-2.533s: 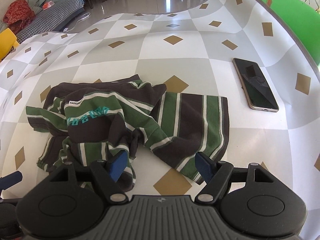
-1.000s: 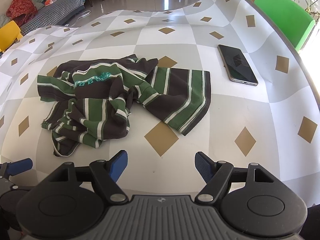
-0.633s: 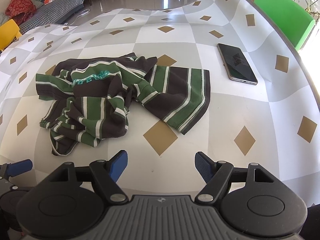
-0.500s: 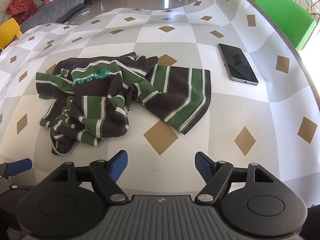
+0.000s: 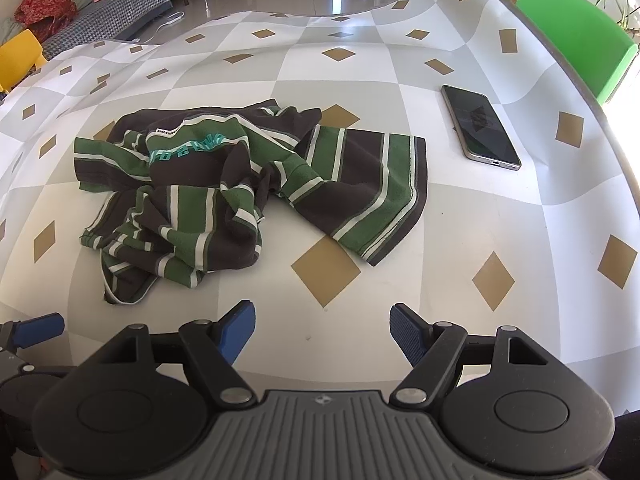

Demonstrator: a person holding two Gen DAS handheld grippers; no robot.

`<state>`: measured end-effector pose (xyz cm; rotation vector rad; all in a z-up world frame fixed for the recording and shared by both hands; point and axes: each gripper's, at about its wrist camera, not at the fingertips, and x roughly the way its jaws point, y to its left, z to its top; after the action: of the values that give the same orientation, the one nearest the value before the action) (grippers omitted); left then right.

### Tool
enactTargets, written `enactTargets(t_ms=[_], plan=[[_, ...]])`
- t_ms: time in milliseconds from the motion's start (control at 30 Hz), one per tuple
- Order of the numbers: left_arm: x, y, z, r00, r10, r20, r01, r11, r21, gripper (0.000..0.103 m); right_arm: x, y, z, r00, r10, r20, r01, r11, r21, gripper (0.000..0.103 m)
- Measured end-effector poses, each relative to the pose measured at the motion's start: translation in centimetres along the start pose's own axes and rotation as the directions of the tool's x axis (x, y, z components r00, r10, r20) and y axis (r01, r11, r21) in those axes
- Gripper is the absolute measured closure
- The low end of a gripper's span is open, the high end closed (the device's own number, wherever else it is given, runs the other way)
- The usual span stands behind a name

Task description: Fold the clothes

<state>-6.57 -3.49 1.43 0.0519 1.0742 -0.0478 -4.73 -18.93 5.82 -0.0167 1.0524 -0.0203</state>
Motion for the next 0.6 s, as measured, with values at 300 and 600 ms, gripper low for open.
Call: enactTargets(t_ms=[300, 600], plan=[[0.06, 0.05, -0.05, 1.0, 0.002, -0.003, -0.002, 1.0, -0.005, 0.0, 0.03, 0.17, -0.04, 1.0, 0.0, -0.002, 0.0, 1.0, -0.01, 0.03], [0.13, 0.11, -0.09, 1.0, 0.0, -0.008, 0.0, 1.0, -0.01, 0.0, 0.08, 0.3, -0.07, 1.0, 0.0, -0.004, 0.0, 1.0, -0.017, 0.03]])
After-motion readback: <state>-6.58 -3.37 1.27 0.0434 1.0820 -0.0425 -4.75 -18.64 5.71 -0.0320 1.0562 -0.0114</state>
